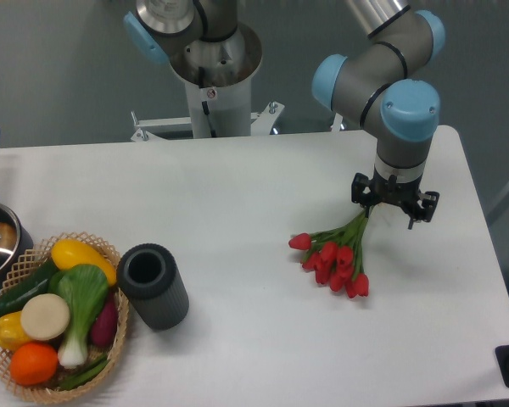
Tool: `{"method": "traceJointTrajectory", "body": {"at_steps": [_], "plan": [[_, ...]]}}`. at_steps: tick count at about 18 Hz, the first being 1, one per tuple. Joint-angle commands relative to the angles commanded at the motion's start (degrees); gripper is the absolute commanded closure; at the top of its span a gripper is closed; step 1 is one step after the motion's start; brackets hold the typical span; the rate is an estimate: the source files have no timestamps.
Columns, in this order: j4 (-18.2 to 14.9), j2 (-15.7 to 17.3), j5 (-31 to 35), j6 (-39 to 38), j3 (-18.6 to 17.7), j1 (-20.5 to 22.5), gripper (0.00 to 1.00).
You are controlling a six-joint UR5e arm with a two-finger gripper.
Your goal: Place the flowers on the table
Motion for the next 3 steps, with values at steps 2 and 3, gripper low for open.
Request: {"method": "traceJointTrajectory", "body": {"at_steps": [2, 3], "plan": [[0.79, 0.0, 0.09, -0.09, 0.35, 0.0, 0.0], [1.14, 0.0, 0.17, -0.09, 0.26, 0.09, 0.0]]}}
